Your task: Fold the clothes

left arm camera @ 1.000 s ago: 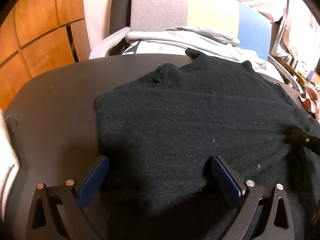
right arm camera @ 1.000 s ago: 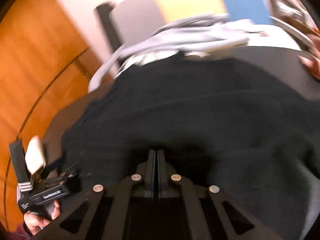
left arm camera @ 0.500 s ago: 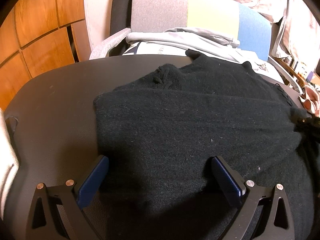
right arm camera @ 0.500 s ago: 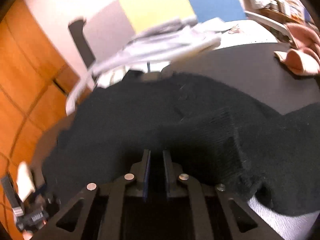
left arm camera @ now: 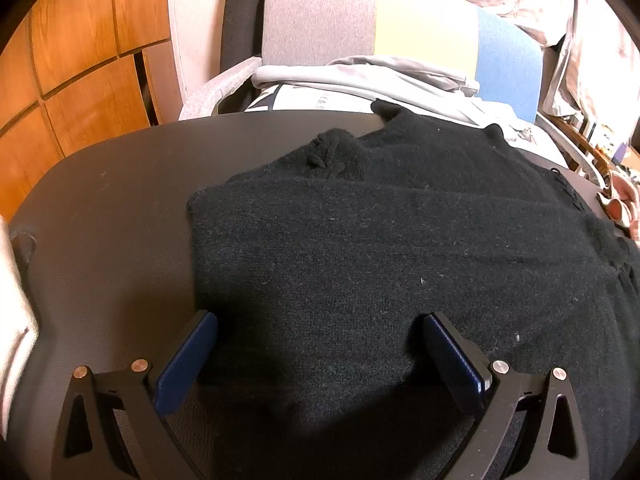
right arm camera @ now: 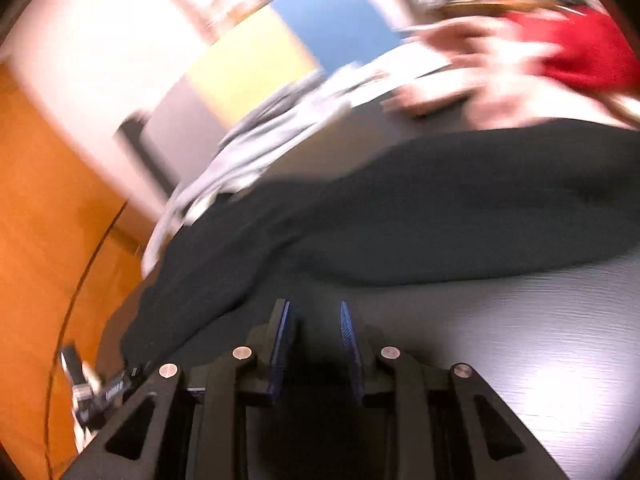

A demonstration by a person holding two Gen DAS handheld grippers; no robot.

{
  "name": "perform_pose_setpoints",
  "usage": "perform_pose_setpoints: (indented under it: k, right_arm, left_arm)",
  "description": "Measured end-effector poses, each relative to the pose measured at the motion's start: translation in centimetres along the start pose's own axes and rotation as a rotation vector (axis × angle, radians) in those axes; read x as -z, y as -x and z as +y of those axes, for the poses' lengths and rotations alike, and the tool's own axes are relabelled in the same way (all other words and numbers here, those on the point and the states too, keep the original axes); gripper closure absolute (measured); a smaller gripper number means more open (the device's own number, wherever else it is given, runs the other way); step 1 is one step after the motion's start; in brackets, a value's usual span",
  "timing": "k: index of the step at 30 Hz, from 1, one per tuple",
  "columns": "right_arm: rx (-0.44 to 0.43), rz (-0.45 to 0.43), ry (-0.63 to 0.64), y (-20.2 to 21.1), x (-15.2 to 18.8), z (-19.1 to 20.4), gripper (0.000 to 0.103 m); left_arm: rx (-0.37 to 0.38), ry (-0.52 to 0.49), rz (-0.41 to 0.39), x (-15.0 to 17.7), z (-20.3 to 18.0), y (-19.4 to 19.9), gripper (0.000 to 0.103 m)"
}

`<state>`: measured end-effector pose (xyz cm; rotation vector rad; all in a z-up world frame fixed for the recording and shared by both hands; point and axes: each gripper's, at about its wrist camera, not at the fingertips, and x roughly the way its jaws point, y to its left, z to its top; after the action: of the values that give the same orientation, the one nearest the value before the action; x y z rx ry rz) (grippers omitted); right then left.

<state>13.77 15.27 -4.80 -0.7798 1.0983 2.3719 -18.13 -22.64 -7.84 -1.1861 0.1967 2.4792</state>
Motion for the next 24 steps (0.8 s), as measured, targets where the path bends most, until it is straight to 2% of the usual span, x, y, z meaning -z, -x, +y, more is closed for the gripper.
perform_pose_setpoints:
  k: [5,11,15,21,24]
  right_arm:
    - [0.172,-0.173,-0.242,8.1,-1.7,-9.4,0.074]
    - [0.205,-0.278,-0.48,13.5,-1.8,-17.3,0.07]
    - [0.204,-0.288,-0.54,13.8,-1.9,-19.1,0.07]
    - [0.201,-0.305,-0.62,13.0,-2.7,-19.4,0.07]
    - [0.212,-0.301,-0.617,12.7,-3.2,-19.8,0.068]
  left_arm:
    - [-0.004,-0.003,0.003,-0.1,-0.1,0.0,0.0]
    - [-0.014,-0.006,0.003,0.0,-0.2,0.1,0.0]
    - [-0.015,-0.006,0.005,0.0,-0.3,0.1,0.0]
    - [-0.015,-0.007,0.005,0.0,-0.2,0.1,0.0]
    - [-0.014,-0.007,0.004,0.0,-0.2,0.1,0.0]
